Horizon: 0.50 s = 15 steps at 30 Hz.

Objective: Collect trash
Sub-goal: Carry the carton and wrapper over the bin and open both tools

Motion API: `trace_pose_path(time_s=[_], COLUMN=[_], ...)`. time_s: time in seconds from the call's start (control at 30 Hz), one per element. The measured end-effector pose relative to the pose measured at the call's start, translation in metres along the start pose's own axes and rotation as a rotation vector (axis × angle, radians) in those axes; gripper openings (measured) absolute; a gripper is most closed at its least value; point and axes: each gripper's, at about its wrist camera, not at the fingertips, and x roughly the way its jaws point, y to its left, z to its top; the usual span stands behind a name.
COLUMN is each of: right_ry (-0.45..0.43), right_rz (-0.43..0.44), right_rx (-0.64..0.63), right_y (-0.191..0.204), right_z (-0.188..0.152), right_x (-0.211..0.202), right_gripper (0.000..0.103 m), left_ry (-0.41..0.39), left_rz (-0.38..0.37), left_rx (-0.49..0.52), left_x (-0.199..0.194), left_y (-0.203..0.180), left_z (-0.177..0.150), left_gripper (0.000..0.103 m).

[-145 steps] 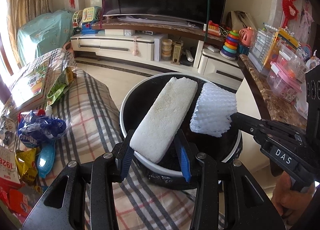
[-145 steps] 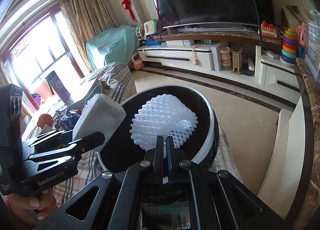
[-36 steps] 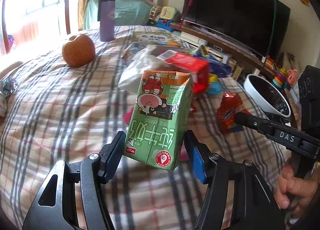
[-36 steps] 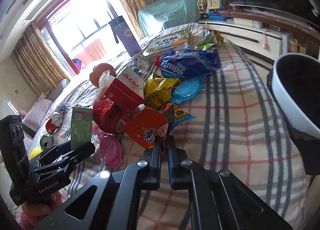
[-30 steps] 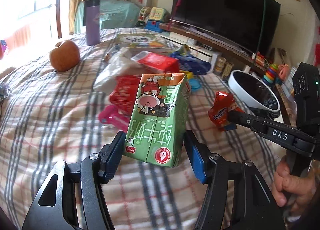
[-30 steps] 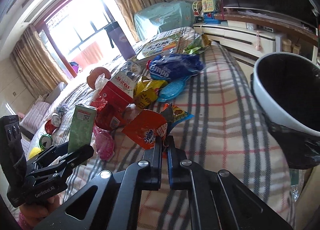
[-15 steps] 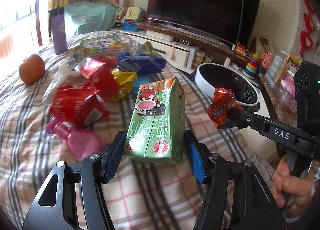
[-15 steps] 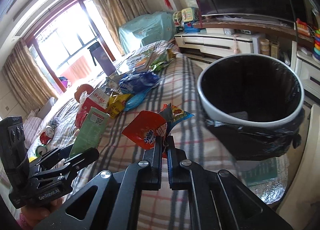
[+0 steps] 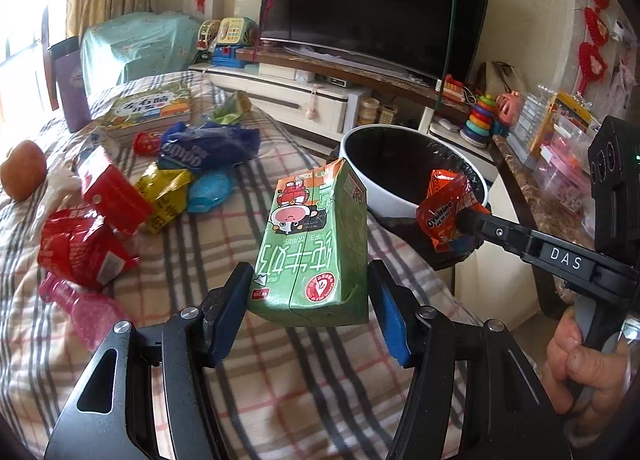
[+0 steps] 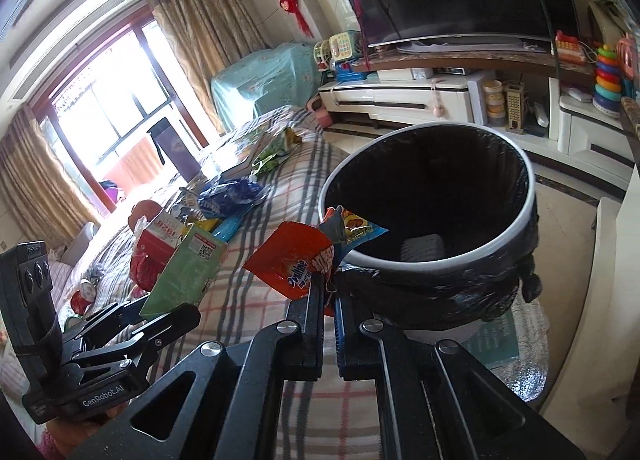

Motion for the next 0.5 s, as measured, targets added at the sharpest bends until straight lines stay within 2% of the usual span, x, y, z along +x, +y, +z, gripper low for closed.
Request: trace_pose_path(time_s=[0.5], right_ry=[-0.022], right_rz=[-0.035], right_rx=[0.037], right_y=[-0.027], right_z=[0.014], right_x=[-0.006], right_gripper=[0.004], left_ry=[0.001], left_rz=[-0.046], left_rx=[0.051], left_x=[0.02], left_y=[-0.028], left_z=[0.023], left_gripper=[0.058])
